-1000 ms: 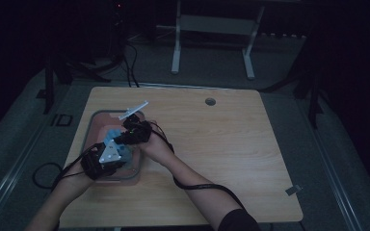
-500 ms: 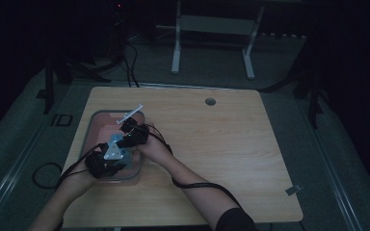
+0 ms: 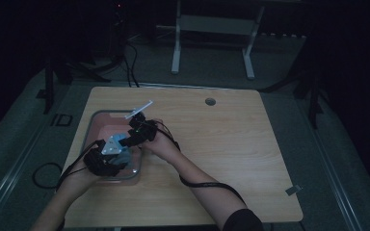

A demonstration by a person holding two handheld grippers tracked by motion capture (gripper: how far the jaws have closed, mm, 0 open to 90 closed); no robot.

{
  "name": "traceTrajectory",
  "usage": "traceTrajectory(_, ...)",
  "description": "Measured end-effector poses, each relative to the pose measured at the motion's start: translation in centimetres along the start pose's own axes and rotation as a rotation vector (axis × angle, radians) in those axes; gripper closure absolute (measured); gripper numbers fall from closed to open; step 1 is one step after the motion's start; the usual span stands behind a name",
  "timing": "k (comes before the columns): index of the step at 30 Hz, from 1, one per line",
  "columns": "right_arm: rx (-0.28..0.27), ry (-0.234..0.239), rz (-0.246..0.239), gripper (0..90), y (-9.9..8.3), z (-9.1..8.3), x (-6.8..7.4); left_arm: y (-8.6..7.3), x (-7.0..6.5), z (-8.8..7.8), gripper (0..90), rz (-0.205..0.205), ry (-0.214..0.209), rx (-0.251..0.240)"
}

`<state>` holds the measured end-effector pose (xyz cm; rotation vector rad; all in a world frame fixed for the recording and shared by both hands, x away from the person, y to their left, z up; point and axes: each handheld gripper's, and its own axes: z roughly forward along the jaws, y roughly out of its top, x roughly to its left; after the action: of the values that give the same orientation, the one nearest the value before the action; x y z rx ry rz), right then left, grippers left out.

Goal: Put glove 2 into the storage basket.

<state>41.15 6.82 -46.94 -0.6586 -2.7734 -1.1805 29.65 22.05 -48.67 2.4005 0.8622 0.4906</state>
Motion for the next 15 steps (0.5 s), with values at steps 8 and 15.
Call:
traceTrajectory(8, -0.053, 0.062, -0.001, 22.7, -0.7, -3.1, 0.0, 1.1, 0.3, -1.2, 8.1, -0.11, 0.01, -0.069)
traceTrajectory(15, -0.074, 0.073, -0.044, 17.6, -2.0, -5.7, -0.2, 2.6, -0.7, -1.4, 3.1, -0.122, -0.044, -0.166)
